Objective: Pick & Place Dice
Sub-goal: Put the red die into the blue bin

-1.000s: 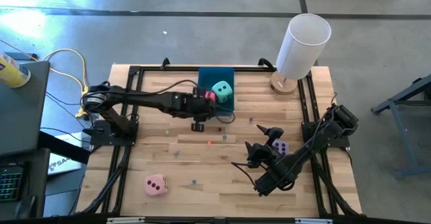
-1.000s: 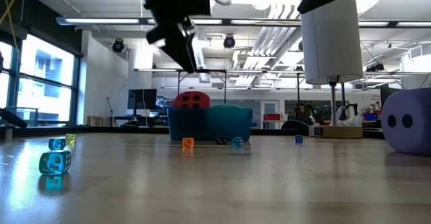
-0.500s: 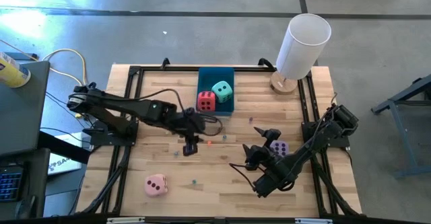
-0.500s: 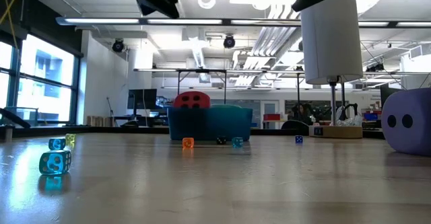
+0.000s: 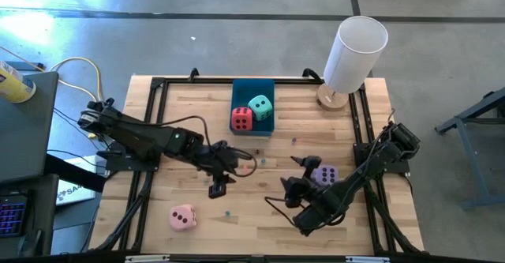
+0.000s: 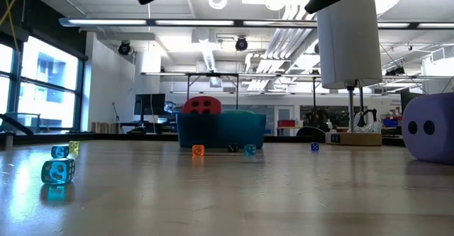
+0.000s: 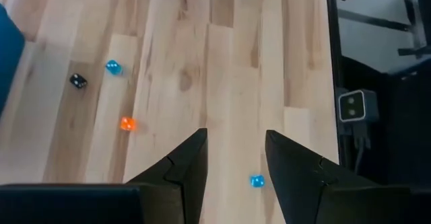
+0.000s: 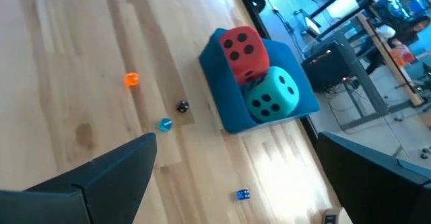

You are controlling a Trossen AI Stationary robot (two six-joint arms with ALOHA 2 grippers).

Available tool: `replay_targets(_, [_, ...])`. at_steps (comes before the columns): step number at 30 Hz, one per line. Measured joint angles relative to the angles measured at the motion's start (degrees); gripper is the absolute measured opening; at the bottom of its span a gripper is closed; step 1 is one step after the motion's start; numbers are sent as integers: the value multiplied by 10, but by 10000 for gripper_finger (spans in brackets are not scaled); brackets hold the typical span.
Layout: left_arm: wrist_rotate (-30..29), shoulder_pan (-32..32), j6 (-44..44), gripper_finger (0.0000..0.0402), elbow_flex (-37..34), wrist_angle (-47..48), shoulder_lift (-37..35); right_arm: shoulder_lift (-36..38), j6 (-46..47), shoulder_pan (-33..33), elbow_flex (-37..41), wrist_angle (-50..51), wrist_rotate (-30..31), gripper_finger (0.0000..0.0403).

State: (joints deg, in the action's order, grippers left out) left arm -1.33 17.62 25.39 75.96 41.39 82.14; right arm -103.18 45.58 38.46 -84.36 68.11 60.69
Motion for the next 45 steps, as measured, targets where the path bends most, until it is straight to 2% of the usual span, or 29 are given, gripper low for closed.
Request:
replay_targets(10, [-12, 15, 26, 142, 0, 75, -53, 0, -36, 0, 0, -33, -12, 400])
replay_targets(14, [-85, 12, -25, 142, 0, 104, -68, 0, -39, 0, 0, -33, -7, 400])
replay_targets(17, [-151, -3, -101, 142, -4, 111, -69, 0, -39, -1, 0, -33, -7, 400])
replay_targets(23, [-164, -72, -200, 142, -45, 57, -50, 0, -39, -7, 0, -33, -9, 400])
replay_targets(29, [-168, -166, -276, 142, -110, -48, -47, 0, -38, -12, 0, -31, -11, 400])
replay_targets(34, [-181, -255, -323, 142, -128, -138, -38, 0, -38, -11, 0, -33, -11, 400])
replay_targets(36, [-179, -289, -331, 142, -134, -166, -25, 0, -38, -11, 0, -33, -11, 400])
replay_targets(40, [-140, -340, -332, 142, -134, -193, 15, 0, -38, -11, 0, -34, -11, 400])
replay_targets(45, [-138, -361, -326, 142, -134, -201, 53, 0, -38, -11, 0, -35, -11, 400])
